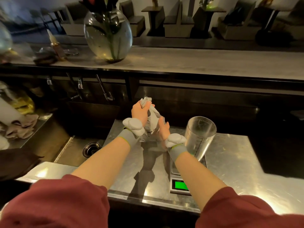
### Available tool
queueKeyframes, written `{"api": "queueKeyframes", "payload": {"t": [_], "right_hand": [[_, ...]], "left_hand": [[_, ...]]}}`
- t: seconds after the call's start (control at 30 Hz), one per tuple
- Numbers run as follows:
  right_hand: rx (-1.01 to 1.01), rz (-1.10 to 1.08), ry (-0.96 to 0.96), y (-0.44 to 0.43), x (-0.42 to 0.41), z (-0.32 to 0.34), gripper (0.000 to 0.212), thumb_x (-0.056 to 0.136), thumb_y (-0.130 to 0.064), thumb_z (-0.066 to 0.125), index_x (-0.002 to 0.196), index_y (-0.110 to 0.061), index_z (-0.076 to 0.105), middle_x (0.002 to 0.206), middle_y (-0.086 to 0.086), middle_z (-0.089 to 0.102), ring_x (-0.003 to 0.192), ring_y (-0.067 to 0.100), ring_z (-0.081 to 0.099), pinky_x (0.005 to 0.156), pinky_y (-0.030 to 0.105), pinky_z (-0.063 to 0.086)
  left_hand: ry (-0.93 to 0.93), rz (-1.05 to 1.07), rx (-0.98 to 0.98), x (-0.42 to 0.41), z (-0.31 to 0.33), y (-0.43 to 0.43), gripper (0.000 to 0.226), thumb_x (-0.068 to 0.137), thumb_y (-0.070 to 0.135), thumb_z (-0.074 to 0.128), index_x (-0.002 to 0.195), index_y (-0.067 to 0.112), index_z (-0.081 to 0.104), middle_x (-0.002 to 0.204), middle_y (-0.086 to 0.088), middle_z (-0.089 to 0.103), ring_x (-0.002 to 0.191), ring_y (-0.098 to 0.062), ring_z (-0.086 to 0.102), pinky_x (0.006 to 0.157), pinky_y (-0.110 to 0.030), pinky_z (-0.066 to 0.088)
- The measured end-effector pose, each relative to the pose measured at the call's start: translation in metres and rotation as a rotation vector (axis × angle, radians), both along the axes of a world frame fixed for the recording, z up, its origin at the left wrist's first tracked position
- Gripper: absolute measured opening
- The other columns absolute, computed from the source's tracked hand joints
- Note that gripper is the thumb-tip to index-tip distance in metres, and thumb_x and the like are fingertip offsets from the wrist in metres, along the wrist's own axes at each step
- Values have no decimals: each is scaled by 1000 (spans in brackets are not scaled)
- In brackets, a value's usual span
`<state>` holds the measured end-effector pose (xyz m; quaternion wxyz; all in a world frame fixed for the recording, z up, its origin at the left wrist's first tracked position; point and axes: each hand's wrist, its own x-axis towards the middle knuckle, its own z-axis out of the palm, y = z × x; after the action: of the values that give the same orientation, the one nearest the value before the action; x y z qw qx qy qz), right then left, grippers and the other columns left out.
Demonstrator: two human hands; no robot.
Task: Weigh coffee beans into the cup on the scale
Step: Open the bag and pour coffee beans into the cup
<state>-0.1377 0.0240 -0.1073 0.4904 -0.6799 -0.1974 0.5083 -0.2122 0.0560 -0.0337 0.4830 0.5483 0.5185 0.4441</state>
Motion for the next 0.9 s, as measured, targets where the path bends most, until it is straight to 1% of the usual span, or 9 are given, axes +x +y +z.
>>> {"api": "queueKeyframes", "payload": {"t": [0.13,0.23,0.37,0.47,0.53,0.6,0.73,0.83,0.9], "right_hand": [[-8,-76,129,-12,-3,27,80,94,-60,35,154,-19,0,164,6,6,149,34,13,120,49,18],[76,-24,447,-27,-11,55,69,90,-68,33,150,-36,23,158,1,28,140,35,37,106,56,40],[237,-44,759,-34,-19,93,73,91,-67,30,146,-20,34,150,15,40,133,40,45,110,57,36],[289,-38,890,-40,-17,119,84,88,-72,29,147,-12,33,150,21,38,136,42,41,113,55,33],[344,-51,961,-43,-10,133,86,87,-73,29,147,-12,34,150,21,39,134,43,41,112,56,34],[481,-94,1040,-43,-3,146,81,88,-71,32,145,-15,38,143,20,46,127,44,48,105,57,41],[647,-237,1095,-47,15,174,71,87,-69,39,139,-19,46,107,18,62,93,39,61,67,48,55],[777,-304,1028,-52,60,191,70,86,-69,43,136,-19,46,105,18,62,91,39,62,61,46,56],[801,-314,1087,-52,75,196,73,84,-70,45,135,-18,46,109,19,60,94,40,61,66,48,56]], "left_hand": [[-47,23,74,-6,29,-18,23,91,18,47,104,5,61,105,-17,69,100,-29,62,95,-45,48],[-87,41,152,-10,54,-32,25,91,17,46,102,0,62,106,-20,68,94,-26,62,90,-39,50],[-127,9,255,-11,93,-46,26,91,15,46,101,-2,62,103,-19,68,85,-24,62,85,-38,50],[-162,-28,337,-9,118,-54,22,92,15,46,92,2,63,92,-11,69,75,-14,60,75,-26,51],[-196,-59,380,-4,136,-60,17,92,16,46,91,8,62,84,-2,67,73,-9,61,68,-14,51],[-233,-110,413,4,152,-64,17,92,15,46,95,8,61,82,-1,66,75,-10,61,70,-16,51],[-300,-198,479,27,175,-75,14,92,14,47,93,12,60,82,0,66,80,-11,62,75,-19,51],[-327,-283,509,65,191,-82,13,92,15,47,94,13,60,83,1,66,81,-9,63,72,-13,52],[-336,-309,519,76,195,-85,13,91,15,48,92,16,61,82,3,67,77,-2,65,68,-9,51]]}}
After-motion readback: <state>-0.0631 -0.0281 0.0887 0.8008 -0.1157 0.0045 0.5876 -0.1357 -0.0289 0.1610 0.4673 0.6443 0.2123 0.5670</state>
